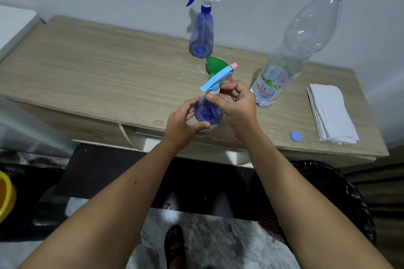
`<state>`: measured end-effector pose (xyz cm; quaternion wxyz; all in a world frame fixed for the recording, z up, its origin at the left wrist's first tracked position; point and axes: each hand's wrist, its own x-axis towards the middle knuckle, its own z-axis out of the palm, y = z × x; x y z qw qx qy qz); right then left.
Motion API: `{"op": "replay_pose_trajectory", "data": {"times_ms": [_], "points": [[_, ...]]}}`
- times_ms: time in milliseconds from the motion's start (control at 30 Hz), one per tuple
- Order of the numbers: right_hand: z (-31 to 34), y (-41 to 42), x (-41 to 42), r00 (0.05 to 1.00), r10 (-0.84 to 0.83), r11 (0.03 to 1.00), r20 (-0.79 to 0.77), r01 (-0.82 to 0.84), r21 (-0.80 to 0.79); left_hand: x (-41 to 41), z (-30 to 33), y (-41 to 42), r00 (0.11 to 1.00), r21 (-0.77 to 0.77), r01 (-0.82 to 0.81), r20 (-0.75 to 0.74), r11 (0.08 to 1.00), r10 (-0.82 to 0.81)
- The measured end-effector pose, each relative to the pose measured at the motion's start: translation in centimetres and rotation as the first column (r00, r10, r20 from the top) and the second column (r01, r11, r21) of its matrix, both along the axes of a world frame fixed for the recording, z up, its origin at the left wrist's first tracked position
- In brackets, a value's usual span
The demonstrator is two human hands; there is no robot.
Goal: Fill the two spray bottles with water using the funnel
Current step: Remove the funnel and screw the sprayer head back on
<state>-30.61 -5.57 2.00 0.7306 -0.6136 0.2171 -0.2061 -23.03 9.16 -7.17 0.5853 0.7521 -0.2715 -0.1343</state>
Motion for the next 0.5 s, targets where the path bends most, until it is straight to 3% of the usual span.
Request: {"op": "replay_pose_trajectory", "data": {"times_ms": [333,500], "points": [[-0.2,1.5,-0.4,0.989,-0.147,0.989,0.007,0.147,-0.012,-0.7,0.2,-0.3,0.996,0.037,-0.076,0.043,0.996,0.074],[0.2,2.5,-0.3,0.973,-0.213,0.95,0.084,0.226,-0.214,-1.1,0.3,-0.5,0.995,0.017,-0.091,0.044,0.996,0.09]]}}
